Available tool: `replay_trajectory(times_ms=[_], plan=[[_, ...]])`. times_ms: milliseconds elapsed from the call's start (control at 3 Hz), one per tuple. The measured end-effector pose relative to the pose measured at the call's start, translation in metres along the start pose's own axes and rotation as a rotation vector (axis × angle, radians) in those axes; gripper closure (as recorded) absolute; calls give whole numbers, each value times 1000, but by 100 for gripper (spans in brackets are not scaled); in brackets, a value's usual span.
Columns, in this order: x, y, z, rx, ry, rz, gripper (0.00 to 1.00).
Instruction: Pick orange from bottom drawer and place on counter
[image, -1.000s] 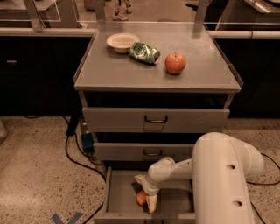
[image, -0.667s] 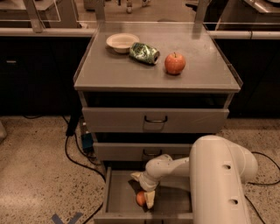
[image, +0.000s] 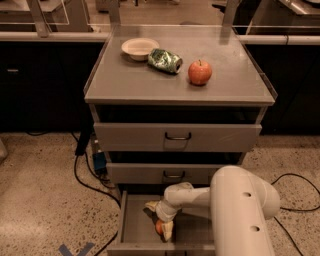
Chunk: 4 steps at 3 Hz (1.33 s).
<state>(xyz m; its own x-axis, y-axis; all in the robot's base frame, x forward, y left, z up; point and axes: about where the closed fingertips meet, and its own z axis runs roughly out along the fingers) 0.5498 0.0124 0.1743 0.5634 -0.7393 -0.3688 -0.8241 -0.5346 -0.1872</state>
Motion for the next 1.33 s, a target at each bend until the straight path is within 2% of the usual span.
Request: replay_trajectory(times_ms=[333,667,1333], plan=[[0,0,0,0,0,0,0],[5,11,4,-13,-18,-1,0],[29,33,6,-68,-36,-12,0]])
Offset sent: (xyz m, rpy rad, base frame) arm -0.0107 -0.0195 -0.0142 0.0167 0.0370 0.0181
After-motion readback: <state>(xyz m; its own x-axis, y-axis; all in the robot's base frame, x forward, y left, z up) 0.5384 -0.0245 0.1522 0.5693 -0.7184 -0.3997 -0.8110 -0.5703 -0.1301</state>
